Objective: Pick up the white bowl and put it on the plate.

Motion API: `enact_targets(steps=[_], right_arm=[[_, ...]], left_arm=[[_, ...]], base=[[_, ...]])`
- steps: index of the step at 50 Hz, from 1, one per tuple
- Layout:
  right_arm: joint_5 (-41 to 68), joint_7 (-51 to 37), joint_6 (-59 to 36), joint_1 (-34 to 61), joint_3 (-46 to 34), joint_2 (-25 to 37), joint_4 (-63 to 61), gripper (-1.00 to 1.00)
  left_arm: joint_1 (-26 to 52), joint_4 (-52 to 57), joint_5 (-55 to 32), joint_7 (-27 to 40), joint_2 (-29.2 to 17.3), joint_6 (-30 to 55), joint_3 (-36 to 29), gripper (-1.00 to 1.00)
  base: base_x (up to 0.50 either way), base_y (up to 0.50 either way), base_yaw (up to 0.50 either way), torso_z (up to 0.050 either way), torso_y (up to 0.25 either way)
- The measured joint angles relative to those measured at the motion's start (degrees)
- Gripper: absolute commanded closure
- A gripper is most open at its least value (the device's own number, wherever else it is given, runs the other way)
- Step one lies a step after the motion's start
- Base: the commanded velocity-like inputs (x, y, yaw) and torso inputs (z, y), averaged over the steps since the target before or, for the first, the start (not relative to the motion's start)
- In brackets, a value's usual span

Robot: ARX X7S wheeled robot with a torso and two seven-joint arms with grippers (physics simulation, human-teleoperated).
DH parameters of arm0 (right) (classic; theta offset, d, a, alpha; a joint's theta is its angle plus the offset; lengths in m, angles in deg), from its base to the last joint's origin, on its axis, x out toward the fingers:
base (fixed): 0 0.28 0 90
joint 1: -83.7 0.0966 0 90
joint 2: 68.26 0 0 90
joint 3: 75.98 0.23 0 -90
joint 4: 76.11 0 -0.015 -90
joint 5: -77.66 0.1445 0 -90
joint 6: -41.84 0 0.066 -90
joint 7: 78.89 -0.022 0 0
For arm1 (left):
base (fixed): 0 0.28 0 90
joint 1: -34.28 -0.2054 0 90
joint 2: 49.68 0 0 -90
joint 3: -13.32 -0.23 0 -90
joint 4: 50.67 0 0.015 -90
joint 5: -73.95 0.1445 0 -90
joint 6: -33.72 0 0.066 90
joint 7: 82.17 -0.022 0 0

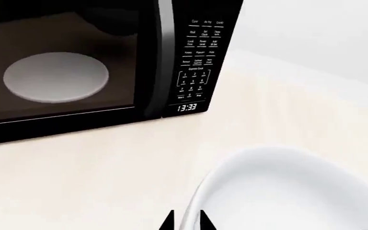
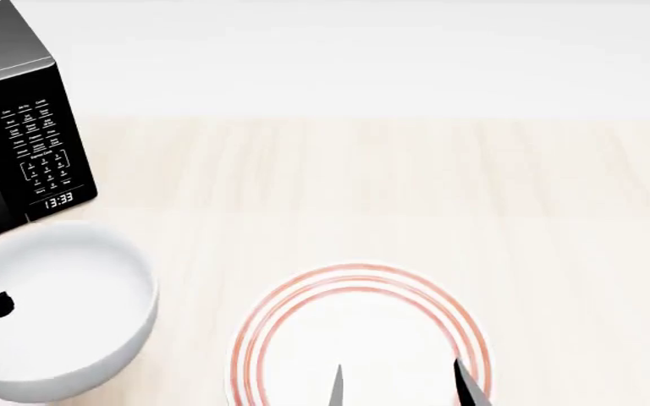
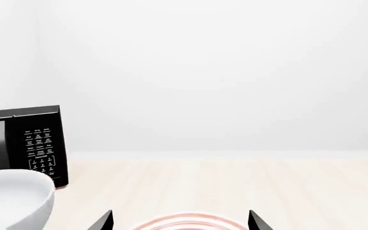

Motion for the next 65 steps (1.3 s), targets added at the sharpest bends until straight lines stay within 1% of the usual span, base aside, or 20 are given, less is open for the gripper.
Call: enact_targets(steps=[13,25,43,56,65], right_arm=[[0.10,-0.22,0.18,0.02,-0.13,0.23,0.07,-1.00],[0.21,-0.47,0.27,0.04,-0.19,0.47,0.04,-1.00],[0.64,-0.79,0.56,0.07,-0.09,0.75,0.23,-1.00],[1.13,-0.95,0.89,0.10,0.13,0.98,0.54,-1.00],[1.32,-1.02,1.10,0.11,0.09,1.08,0.85,-1.00]], left_arm=[[2.46,9.33,-6.60,2.03,2.25,7.39,1.89,1.00],[6.16,11.31,-8.81,3.55,4.63,10.72,-0.11,1.00],[12.04,5.35,-7.99,3.92,9.83,10.12,-6.51,1.00],[14.67,-1.38,-6.47,3.08,13.81,7.47,-11.88,1.00],[15.61,-6.50,-5.55,2.43,16.35,4.11,-15.45,1.00]], base=[[0.00,0.00,0.00,0.000,0.000],[0.00,0.00,0.00,0.000,0.000],[0.00,0.00,0.00,0.000,0.001],[0.00,0.00,0.00,0.000,0.000],[0.00,0.00,0.00,0.000,0.001]])
